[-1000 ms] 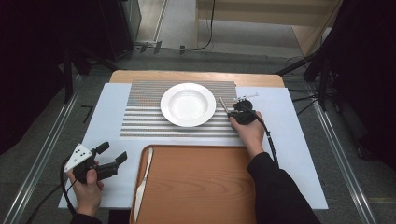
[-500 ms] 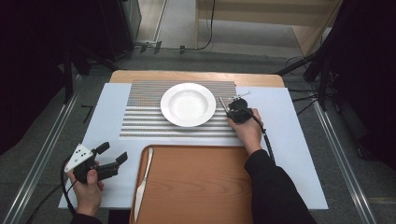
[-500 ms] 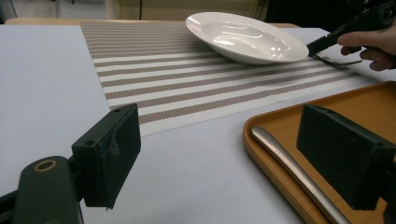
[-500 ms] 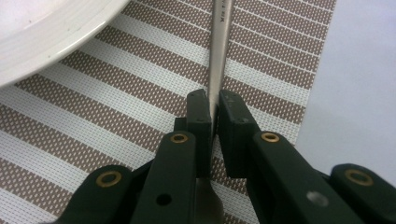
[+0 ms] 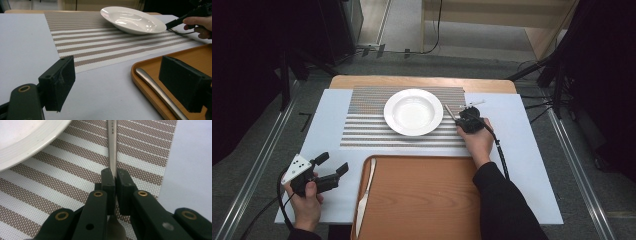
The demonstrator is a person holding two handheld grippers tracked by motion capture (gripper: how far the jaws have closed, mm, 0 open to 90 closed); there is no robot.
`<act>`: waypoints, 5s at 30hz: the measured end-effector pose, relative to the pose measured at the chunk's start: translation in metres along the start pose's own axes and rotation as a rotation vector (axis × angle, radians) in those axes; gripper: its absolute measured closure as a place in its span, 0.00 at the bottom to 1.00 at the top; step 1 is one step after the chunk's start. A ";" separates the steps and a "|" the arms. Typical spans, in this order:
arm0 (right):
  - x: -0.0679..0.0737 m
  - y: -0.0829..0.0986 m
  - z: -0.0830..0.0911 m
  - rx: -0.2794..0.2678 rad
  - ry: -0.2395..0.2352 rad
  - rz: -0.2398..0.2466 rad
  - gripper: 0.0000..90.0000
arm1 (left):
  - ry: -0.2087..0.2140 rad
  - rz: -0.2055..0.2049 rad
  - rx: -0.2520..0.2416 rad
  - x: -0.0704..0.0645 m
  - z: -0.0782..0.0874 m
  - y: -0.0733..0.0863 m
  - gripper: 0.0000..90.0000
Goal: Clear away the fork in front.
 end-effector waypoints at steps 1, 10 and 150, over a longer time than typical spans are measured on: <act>-0.001 0.001 0.001 -0.008 -0.004 -0.008 0.94 | 0.000 -0.001 -0.001 0.000 0.000 0.000 0.14; -0.001 0.006 0.018 -0.095 -0.031 -0.014 0.93 | -0.019 -0.022 -0.007 -0.004 0.001 -0.002 0.14; 0.150 0.103 0.151 -0.582 -0.415 0.187 0.93 | 0.374 0.060 0.079 -0.166 -0.087 -0.040 0.18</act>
Point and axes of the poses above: each handheld gripper's, and its own axes: z roughly backward along the jaws, y roughly out of its underside, x roughly to its left, the point moved 2 cm from there along -z, roughly forward along the jaws, and after that the axes turned 5 degrees about z, right-handed, at the moved point
